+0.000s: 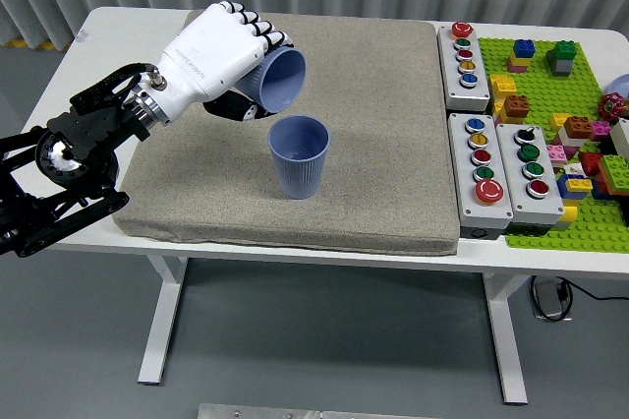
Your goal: Pick cup pour cup place
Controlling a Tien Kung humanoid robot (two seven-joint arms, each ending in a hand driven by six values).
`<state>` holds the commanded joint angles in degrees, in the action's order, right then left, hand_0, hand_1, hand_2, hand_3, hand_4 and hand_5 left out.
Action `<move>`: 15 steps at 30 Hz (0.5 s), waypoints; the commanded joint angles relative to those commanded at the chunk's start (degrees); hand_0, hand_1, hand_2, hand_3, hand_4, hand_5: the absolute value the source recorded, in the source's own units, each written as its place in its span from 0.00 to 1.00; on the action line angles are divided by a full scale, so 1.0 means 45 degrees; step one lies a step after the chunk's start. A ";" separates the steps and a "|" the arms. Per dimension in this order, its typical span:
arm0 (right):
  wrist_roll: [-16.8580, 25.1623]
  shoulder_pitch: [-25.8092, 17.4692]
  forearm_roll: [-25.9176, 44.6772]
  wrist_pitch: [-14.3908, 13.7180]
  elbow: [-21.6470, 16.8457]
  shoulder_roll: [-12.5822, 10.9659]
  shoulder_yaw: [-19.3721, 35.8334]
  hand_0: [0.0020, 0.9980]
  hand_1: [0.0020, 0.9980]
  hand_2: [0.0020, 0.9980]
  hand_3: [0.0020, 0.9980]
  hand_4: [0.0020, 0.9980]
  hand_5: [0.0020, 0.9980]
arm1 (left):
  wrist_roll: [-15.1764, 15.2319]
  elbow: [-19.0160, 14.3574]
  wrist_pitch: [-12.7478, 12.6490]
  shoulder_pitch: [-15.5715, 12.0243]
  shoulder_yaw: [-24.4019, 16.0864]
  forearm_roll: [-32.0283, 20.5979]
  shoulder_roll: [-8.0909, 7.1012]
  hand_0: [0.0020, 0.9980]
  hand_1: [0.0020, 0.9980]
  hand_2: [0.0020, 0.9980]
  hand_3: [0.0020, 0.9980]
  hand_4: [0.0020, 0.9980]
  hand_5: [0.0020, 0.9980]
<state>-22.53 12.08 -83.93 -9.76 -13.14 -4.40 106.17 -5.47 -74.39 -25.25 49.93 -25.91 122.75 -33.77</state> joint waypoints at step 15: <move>-0.0021 0.0013 -0.0067 0.0006 -0.0006 0.0017 0.0078 0.70 0.67 0.61 0.61 0.00 0.31 | 0.1085 0.0504 0.0474 -0.1529 -0.2764 -0.7970 0.0596 0.45 0.48 0.52 0.49 0.66 0.01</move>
<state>-22.62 12.14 -84.23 -9.74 -13.17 -4.33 106.52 -0.59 -72.12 -23.12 43.05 -38.35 86.89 -31.08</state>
